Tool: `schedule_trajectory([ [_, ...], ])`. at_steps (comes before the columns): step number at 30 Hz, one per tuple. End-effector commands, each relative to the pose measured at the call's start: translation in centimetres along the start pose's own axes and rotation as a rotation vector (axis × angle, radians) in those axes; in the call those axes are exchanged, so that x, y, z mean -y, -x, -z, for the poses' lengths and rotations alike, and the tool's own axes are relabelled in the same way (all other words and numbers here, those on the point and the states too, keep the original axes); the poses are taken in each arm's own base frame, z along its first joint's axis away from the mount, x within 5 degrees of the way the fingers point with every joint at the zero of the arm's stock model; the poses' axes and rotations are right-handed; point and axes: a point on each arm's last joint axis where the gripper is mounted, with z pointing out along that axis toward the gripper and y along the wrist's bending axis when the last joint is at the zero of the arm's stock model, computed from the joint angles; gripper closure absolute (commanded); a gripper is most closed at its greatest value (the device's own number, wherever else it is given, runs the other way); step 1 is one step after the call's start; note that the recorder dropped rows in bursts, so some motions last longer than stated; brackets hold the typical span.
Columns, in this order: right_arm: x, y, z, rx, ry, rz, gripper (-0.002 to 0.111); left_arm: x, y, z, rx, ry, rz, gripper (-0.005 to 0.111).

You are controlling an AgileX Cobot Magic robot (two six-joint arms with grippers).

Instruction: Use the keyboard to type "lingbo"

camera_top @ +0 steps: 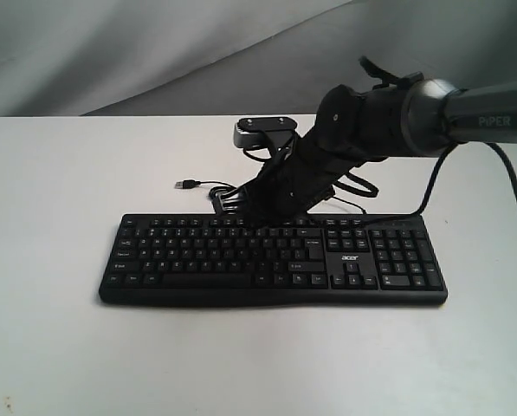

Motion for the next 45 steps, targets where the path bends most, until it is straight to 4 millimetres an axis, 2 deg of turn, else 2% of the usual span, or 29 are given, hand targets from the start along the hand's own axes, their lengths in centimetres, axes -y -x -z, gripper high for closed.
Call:
schedule_trajectory([
  [1,0.2,0.1,0.2,0.019,0.0,-0.011,0.108,0.0,-0.1,0.0,0.003,-0.001,0.012,0.106],
  [9,0.2,0.1,0.1,0.027,-0.004,-0.012,0.108,0.0,-0.1,0.0,0.003,-0.001,0.012,0.106],
  [14,0.6,-0.4,-1.1,0.0,0.001,-0.036,0.108,0.0,-0.1,0.0,0.003,-0.001,0.012,0.106],
  [40,0.6,-0.6,-1.3,0.002,-0.001,-0.03,0.108,0.0,-0.1,0.0,0.003,-0.001,0.012,0.106],
  [45,0.9,-0.9,-2.2,-0.012,-0.004,-0.041,0.108,0.0,-0.1,0.0,0.003,-0.001,0.012,0.106],
])
